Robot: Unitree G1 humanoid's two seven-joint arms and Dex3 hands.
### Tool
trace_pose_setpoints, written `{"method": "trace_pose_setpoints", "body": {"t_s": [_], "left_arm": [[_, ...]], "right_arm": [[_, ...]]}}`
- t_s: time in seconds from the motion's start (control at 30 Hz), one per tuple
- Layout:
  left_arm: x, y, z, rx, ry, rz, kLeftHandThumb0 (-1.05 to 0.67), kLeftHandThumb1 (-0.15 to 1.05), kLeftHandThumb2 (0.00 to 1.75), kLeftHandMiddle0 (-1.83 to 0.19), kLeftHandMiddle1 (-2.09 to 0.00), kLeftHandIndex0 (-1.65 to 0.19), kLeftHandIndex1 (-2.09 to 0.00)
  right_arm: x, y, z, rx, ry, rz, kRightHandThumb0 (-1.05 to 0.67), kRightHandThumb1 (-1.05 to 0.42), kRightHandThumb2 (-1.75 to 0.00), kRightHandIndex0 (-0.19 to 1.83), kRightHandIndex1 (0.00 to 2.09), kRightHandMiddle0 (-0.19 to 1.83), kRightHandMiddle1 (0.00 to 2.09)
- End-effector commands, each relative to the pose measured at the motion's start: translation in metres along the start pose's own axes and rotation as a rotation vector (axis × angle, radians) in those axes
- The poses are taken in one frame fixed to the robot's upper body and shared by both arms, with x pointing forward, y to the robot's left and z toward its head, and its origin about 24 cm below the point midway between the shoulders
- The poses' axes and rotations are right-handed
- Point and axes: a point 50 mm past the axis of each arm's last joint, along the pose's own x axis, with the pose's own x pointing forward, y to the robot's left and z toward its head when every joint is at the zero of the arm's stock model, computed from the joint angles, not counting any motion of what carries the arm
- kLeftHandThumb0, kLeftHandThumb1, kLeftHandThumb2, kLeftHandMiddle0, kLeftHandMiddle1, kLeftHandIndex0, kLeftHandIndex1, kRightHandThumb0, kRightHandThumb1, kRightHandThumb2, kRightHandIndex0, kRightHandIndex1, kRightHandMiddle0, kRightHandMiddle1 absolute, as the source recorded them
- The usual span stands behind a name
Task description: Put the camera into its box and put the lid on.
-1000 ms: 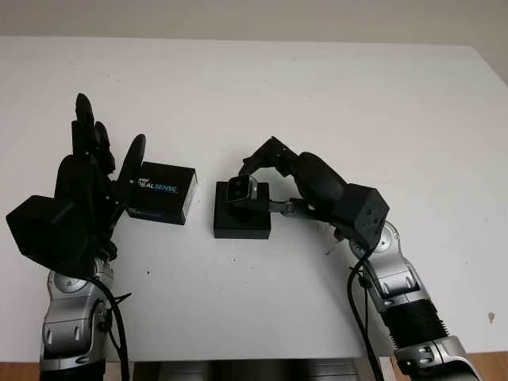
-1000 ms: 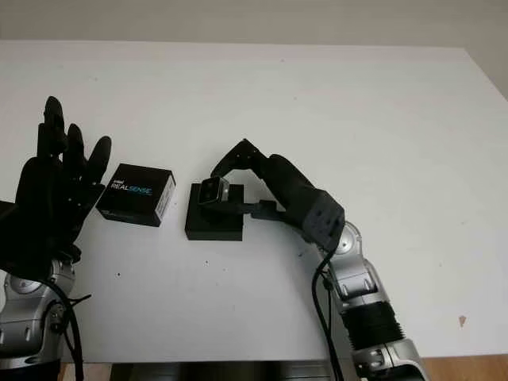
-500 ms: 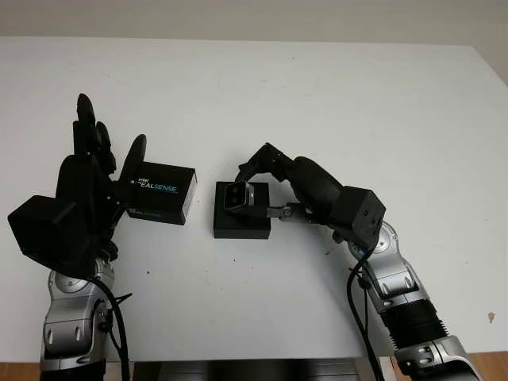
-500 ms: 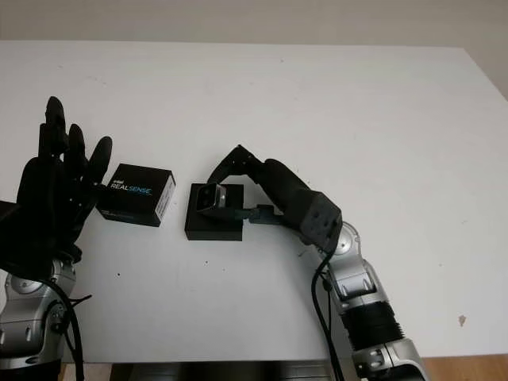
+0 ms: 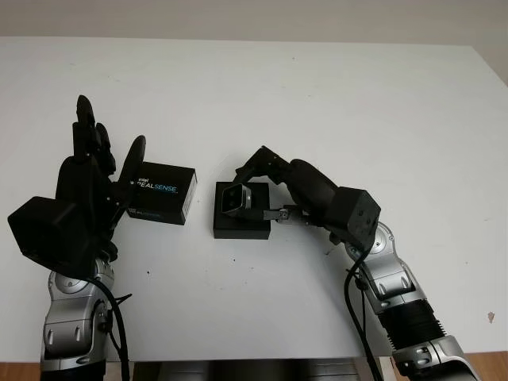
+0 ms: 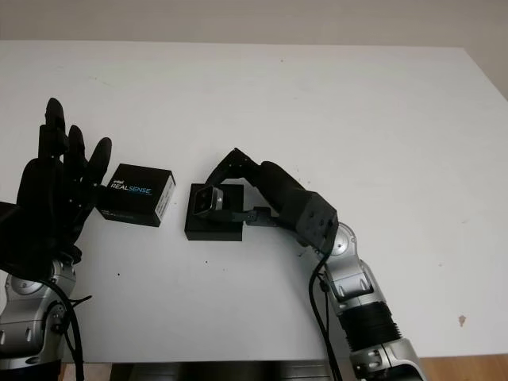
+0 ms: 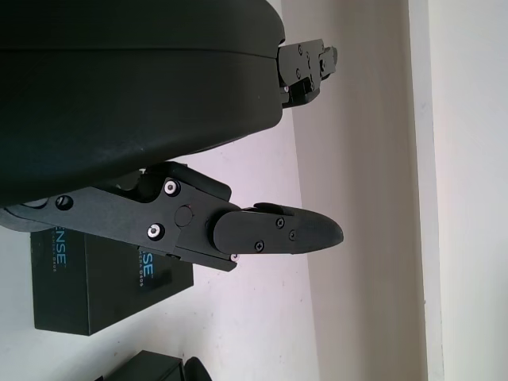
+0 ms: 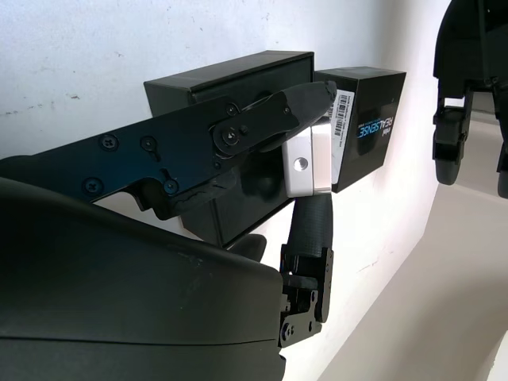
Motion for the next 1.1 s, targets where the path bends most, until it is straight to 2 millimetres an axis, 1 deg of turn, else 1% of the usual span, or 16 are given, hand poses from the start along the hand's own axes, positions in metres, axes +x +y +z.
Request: {"method": "trace_pose_setpoints", "body": {"t_s": [0.0,0.33,0.7,0.87,0.97,1.03,1.07], "left_arm": [[-0.001,0.002,0.0,0.016,-0.006,0.002,-0.51,1.05,0.31,0.13,-0.06,0.16,-0.05],[-0.002,0.002,0.0,0.01,-0.005,0.002,-0.51,1.05,0.31,0.14,-0.05,0.17,-0.05],[-0.002,0.003,0.001,0.007,-0.003,-0.002,-0.5,1.05,0.32,0.14,-0.05,0.17,-0.05],[-0.002,0.004,0.001,0.007,-0.005,-0.003,-0.5,1.05,0.32,0.14,-0.05,0.17,-0.05],[-0.002,0.004,0.001,0.011,-0.01,-0.009,-0.49,1.05,0.32,0.15,-0.05,0.17,-0.05],[-0.003,0.004,0.001,0.01,-0.009,-0.006,-0.49,1.05,0.32,0.15,-0.05,0.17,-0.05],[-0.003,0.004,0.002,0.01,-0.008,-0.004,-0.49,1.05,0.32,0.14,-0.06,0.17,-0.05]], "right_arm": [[0.002,0.002,0.001,-0.005,-0.003,0.008,-0.53,-1.05,-0.07,-0.07,0.89,0.3,1.9],[0.003,0.004,0.0,0.002,-0.006,0.018,-0.51,-1.05,-0.07,-0.09,0.9,0.27,1.9],[0.002,0.005,0.003,-0.031,-0.021,0.028,-0.5,-1.05,-0.08,-0.11,0.94,0.24,1.88],[0.0,0.005,0.005,-0.113,0.004,0.014,-0.52,-1.05,-0.09,-0.1,0.96,0.22,1.86],[-0.002,0.003,0.009,-0.175,0.01,0.008,-0.49,-1.05,-0.11,-0.13,0.97,0.11,1.78],[-0.005,0.001,0.013,-0.23,0.005,0.013,-0.5,-1.05,-0.1,-0.17,0.91,0.0,1.63],[-0.007,0.0,0.017,-0.275,-0.006,0.014,-0.5,-1.05,-0.09,-0.17,0.84,-0.04,1.49]]}}
